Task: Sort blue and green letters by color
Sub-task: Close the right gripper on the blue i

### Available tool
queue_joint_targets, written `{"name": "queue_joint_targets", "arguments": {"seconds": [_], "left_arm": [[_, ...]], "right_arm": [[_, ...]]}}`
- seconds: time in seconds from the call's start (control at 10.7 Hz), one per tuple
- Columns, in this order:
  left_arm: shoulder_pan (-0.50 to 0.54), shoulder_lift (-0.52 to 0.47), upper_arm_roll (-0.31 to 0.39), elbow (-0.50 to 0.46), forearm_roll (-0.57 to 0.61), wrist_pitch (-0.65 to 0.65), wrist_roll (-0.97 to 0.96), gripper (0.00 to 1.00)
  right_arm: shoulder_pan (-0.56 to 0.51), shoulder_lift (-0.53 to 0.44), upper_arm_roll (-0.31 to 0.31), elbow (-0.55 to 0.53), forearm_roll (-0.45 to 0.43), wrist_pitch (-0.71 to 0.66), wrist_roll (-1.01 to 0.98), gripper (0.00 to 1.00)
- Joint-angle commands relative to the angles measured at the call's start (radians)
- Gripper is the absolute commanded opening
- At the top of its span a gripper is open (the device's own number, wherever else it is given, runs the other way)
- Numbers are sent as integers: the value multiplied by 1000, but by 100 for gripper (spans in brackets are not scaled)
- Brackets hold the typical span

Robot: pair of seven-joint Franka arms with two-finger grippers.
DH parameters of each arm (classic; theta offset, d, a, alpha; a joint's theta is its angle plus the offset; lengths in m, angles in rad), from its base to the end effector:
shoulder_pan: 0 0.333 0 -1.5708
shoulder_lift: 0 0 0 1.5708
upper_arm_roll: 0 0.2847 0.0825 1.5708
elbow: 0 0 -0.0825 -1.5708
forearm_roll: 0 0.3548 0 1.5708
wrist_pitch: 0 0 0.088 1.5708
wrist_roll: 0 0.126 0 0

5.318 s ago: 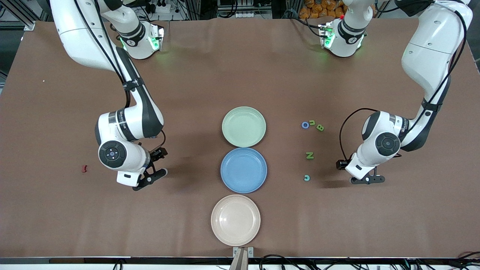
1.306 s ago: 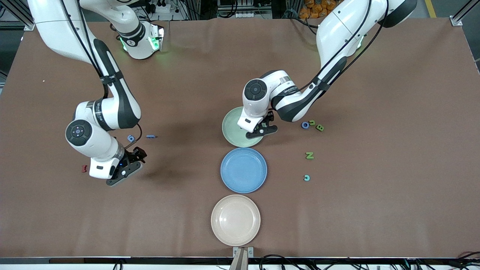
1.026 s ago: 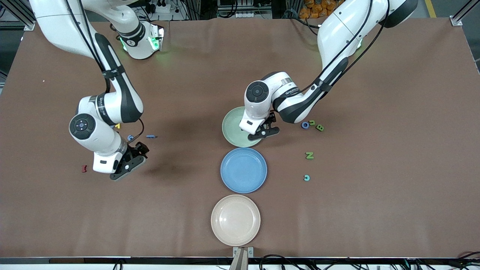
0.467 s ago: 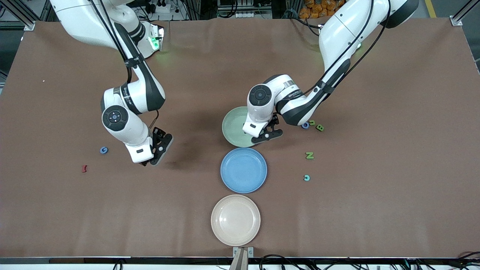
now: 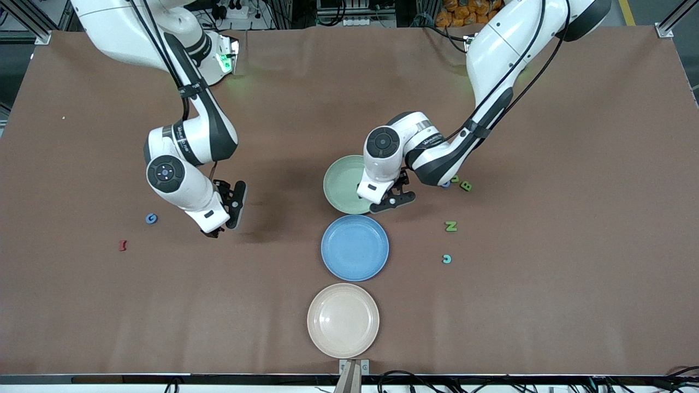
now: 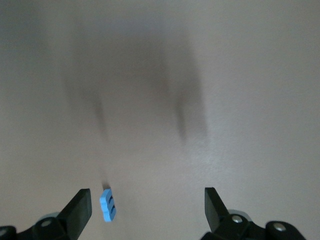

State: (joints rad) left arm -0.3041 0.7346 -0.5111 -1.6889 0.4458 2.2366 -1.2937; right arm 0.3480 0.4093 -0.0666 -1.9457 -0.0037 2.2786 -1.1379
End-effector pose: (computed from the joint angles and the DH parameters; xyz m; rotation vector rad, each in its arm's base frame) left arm 0.4587 -0.4266 0.1826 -3.0530 -0.4382 0.0523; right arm 0.5538 0.1606 0.2373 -2.3706 -2.0506 0.1269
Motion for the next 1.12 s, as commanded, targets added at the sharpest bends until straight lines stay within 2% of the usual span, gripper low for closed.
{"name": "queue_joint_targets", "arguments": {"seconds": [0.0,0.19,0.37,0.75,1.03], "left_arm": [[-3,6,5,18,-13,5,-15,100],[-3,6,5,20,-13,5,-15,100],[-3,6,5,25,-13,5,-15,100],[-1,6,5,26,-13,6,-13,100],[6,6,10,26,-13,6,-13,100]], "right_arm": [[-27,-102,4,-146,2,30,-112,100],[-67,-132,2,-247,2,137,-167,100],[-79,-129,2,-288,2,206,-195,100],[-81,-109,2,-300,2,236,-206,100],[-78,-51,4,-297,2,280,-203,100]]}}
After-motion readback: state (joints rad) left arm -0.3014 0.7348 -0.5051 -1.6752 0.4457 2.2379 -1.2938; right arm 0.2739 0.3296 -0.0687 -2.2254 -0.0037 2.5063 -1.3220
